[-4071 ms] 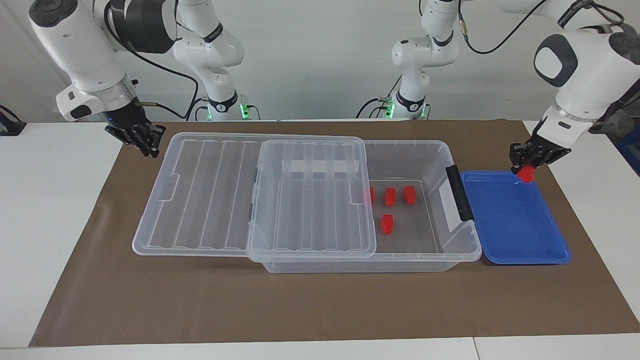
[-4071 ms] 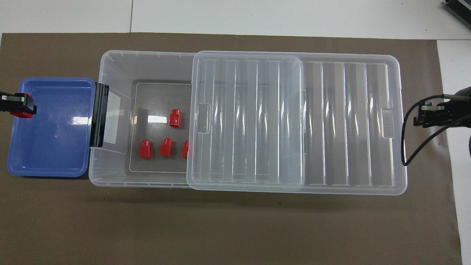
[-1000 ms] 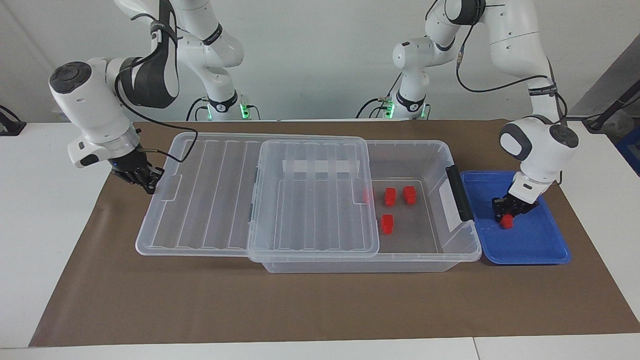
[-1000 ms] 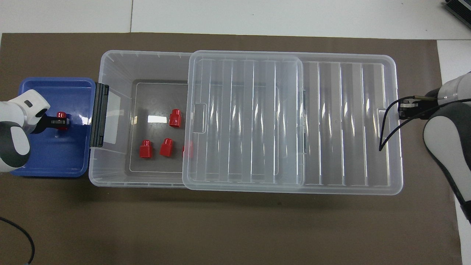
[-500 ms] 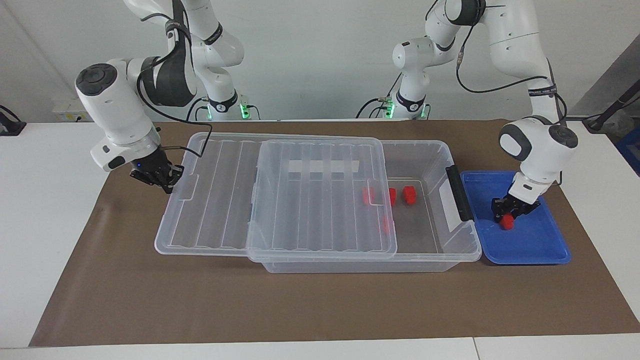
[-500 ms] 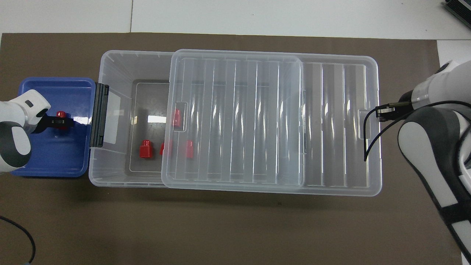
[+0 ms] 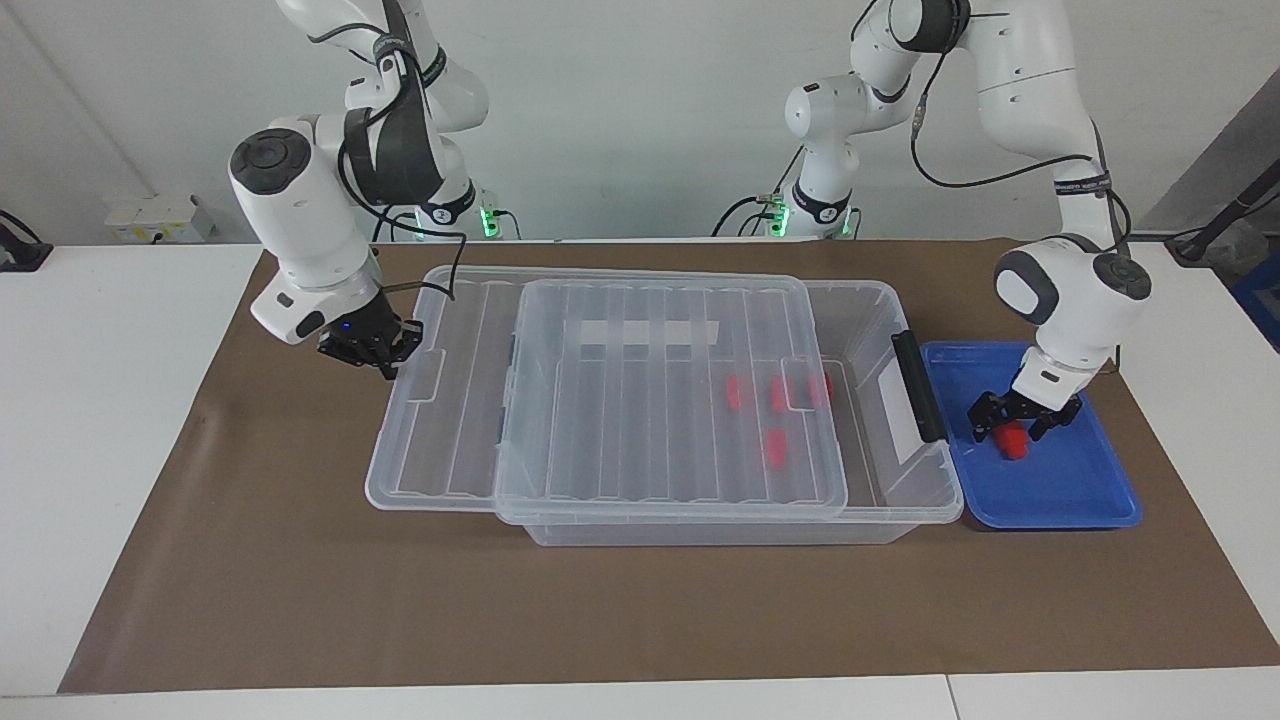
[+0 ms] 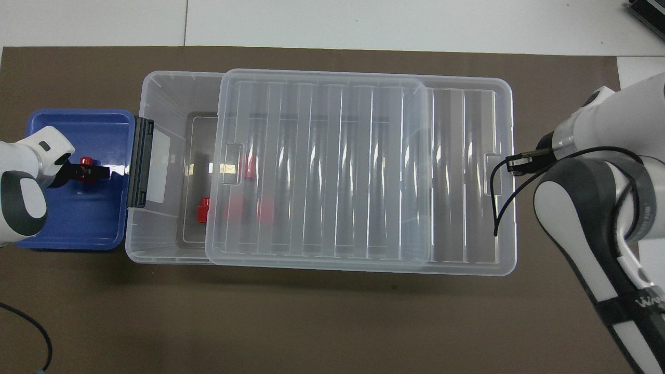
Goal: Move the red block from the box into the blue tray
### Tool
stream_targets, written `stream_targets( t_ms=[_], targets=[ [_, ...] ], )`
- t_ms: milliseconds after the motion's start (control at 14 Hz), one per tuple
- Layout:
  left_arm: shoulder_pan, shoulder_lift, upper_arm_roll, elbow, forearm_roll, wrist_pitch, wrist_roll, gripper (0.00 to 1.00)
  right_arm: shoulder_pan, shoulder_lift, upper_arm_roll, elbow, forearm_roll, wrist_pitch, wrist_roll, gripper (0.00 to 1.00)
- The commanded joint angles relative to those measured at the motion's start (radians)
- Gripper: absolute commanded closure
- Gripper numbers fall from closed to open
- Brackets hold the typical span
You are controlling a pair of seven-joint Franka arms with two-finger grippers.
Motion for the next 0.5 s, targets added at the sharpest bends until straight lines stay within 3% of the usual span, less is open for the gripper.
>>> stream_targets(
  t_ms=[0,429],
  targets=[
    [-0.012,-0.043,0.012,0.072,-0.023,-0.159,0.015,0.0,0.022,-0.015,0.004,-0.012,0.006,-0.015,-0.02,1.0],
    [-0.012,-0.273,0.012,0.153,-0.022,-0.54,-0.021,0.0,0.085,-0.024,0.005,-0.029,0.008,-0.011,0.019,1.0]
  ],
)
